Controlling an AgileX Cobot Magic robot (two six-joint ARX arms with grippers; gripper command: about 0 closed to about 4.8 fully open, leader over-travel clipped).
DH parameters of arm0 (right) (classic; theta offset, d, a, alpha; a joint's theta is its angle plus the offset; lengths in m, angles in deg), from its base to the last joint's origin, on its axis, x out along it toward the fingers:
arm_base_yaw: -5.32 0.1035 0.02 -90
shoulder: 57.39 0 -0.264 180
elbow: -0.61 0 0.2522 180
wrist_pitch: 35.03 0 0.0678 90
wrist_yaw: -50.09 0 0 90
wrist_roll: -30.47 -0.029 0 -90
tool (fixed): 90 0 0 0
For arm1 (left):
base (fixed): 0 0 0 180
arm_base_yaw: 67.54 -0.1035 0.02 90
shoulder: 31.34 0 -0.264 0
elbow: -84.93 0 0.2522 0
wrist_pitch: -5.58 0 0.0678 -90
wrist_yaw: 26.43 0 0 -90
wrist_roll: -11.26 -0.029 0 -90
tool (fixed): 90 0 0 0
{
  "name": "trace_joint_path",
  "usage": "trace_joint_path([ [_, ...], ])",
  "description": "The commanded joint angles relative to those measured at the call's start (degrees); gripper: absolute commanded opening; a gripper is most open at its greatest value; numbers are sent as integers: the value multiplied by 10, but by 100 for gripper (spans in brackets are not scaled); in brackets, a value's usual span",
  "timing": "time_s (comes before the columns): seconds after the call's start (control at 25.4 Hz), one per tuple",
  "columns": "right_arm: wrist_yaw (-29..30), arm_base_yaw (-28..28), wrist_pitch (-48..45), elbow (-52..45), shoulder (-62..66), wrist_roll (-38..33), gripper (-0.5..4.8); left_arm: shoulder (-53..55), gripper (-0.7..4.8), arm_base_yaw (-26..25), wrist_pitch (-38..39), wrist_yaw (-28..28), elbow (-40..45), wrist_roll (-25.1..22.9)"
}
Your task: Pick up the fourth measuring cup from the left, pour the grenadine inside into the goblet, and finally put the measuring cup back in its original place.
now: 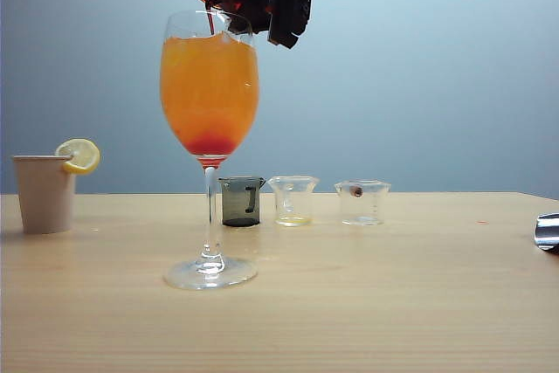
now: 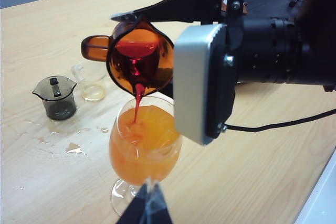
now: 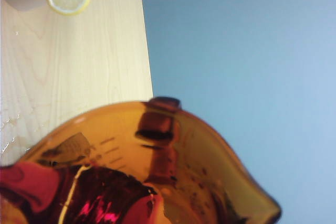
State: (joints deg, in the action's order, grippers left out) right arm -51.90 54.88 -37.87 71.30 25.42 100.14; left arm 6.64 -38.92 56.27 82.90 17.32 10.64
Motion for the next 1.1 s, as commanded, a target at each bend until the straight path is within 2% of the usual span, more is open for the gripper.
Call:
trace_joint_path([
  [0.04, -1, 1, -16, 4, -4, 14, 17, 0, -6, 0, -5, 2, -3, -5],
  [1.1, 1, 1, -21, 4, -4, 59, 18, 0, -6, 0, -5, 2, -3, -5],
])
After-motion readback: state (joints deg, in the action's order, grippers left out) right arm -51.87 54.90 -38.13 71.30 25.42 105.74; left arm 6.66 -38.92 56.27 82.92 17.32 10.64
